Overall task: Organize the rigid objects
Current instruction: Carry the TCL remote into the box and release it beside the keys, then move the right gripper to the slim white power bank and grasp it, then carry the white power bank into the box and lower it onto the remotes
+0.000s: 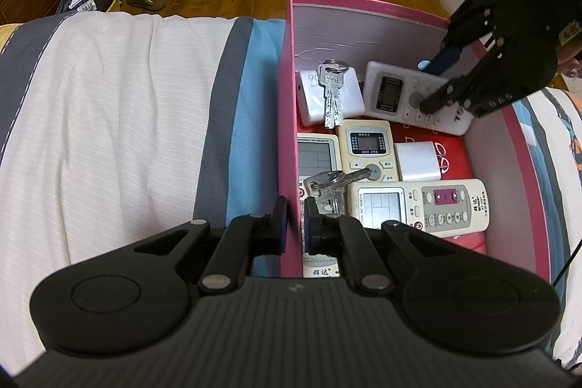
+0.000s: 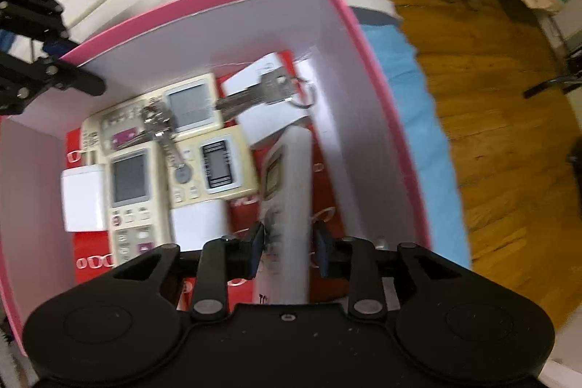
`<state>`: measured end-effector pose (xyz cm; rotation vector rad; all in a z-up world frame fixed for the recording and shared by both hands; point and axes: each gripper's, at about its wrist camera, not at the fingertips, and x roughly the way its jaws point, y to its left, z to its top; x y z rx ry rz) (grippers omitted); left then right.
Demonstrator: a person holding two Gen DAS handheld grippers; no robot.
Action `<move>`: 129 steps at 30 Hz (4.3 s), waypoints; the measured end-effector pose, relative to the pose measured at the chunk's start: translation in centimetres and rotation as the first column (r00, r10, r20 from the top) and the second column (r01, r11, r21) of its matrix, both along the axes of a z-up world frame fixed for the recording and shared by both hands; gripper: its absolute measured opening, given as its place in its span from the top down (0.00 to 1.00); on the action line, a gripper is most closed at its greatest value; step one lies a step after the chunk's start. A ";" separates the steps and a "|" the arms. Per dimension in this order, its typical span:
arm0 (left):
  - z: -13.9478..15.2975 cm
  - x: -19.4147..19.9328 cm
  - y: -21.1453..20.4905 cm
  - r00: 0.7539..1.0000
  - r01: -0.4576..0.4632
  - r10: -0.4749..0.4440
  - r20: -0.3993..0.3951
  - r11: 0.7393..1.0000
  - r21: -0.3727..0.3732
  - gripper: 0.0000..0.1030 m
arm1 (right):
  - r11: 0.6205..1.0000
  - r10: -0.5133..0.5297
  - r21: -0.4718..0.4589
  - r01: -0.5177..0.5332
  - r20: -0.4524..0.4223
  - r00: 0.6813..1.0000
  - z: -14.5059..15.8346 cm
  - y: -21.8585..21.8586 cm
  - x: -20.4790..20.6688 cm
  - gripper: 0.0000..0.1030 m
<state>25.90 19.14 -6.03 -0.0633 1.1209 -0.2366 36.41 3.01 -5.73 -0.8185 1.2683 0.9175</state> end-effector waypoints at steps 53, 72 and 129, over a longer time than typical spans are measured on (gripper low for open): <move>0.0 0.5 -0.7 1.000 -0.017 0.017 -0.018 1.000 0.023 0.92 | 0.867 -0.497 0.176 0.467 0.366 0.786 -6.4 -20.0 -11.7 0.62; 0.2 0.4 -0.7 1.000 -0.015 0.016 -0.012 1.000 0.021 0.92 | 0.881 -0.472 0.206 0.426 0.327 0.819 -5.5 -21.8 -12.1 0.56; 0.5 0.1 -0.5 1.000 -0.020 0.020 -0.012 1.000 0.020 0.92 | 0.494 -0.431 0.625 0.604 -0.428 0.795 1.7 -7.1 -11.8 0.54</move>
